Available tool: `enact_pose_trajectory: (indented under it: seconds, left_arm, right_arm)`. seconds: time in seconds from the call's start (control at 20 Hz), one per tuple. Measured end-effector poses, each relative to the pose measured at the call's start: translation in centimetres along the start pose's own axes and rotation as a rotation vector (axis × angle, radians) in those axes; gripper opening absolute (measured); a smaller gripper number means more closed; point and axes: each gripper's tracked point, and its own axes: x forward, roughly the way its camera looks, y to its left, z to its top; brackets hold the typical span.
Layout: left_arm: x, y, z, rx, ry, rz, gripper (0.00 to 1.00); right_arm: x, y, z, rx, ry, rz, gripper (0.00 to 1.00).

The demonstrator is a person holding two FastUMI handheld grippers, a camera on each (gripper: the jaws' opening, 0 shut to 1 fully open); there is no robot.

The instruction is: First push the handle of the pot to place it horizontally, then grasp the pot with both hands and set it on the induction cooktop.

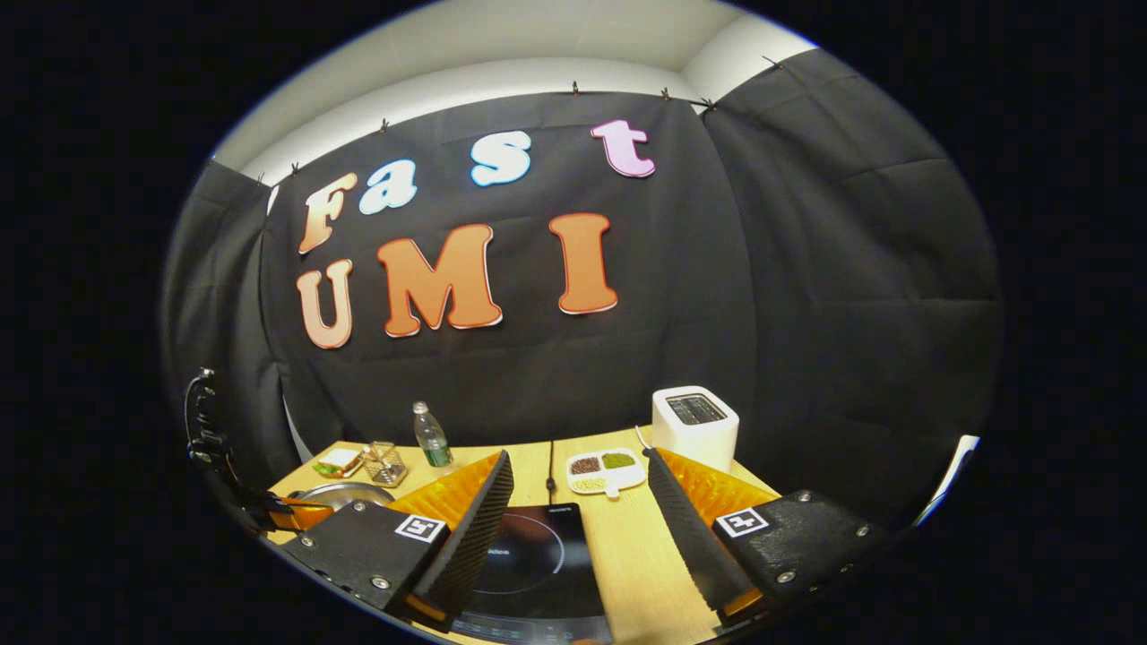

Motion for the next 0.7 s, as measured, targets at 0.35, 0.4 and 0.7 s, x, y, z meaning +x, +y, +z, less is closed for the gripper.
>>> enact_pose_trajectory:
  seconds: [0.35,0.4,0.7]
  left_arm:
    - [-7.8,13.4,5.0,0.001,-0.151,0.172,0.02]
    - [-8.2,14.8,4.9,0.000,-0.156,0.188,0.02]
    - [-8.5,20.5,3.5,0.009,-0.153,0.239,0.02]
  right_arm:
    - [-0.2,9.6,1.2,-0.017,-0.045,0.076,0.94]
    - [0.0,11.0,1.0,-0.022,-0.038,0.088,0.94]
    - [1.9,18.4,-2.2,-0.067,0.014,0.141,0.94]
